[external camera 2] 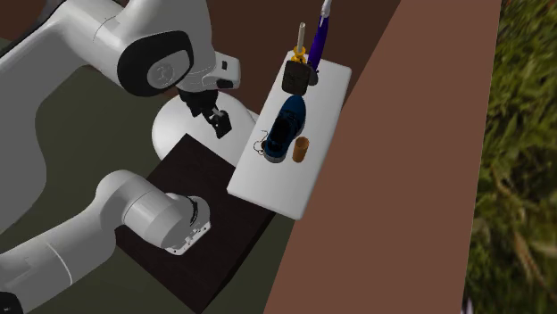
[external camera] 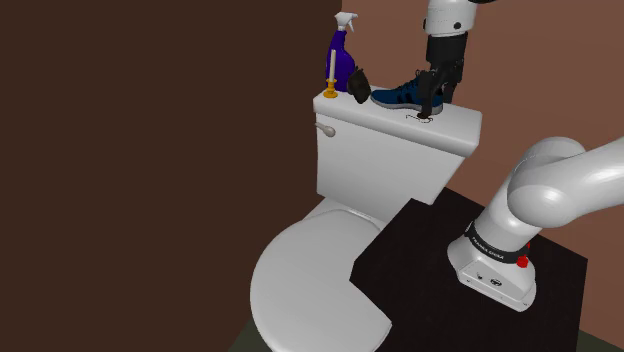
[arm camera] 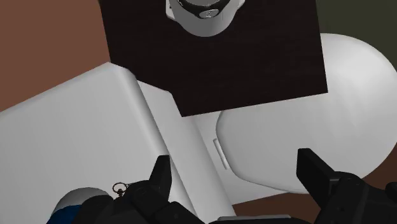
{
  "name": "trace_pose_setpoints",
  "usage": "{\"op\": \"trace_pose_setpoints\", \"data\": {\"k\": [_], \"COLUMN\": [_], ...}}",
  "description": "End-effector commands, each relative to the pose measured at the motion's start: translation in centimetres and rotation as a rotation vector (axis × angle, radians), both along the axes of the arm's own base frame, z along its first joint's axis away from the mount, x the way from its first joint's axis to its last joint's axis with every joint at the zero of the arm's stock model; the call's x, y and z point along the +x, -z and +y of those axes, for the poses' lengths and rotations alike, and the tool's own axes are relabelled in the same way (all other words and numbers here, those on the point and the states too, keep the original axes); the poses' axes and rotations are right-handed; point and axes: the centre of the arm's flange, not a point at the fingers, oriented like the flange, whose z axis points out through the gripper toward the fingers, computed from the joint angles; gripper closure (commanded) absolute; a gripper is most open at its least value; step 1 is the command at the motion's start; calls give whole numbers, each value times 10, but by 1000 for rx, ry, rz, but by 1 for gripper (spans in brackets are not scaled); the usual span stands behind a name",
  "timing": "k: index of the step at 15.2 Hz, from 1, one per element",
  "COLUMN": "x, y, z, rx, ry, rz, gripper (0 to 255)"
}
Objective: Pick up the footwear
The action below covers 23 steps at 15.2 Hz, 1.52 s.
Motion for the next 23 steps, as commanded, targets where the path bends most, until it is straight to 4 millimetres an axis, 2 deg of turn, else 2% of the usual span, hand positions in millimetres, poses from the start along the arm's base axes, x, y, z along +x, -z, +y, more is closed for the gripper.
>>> {"op": "trace_pose_setpoints", "data": {"k": [1, 8, 15, 16, 23], "x": [0, 31, 76, 78, 78], "y": [0, -6, -9, -9, 31], "z": [0, -86, -166, -168, -168], "rx": [0, 48, 97, 98, 98], "ry": [0, -174, -347, -352, -352], "rz": [0, -46, -91, -92, -92], "gripper": [0, 0, 0, 0, 0]}}
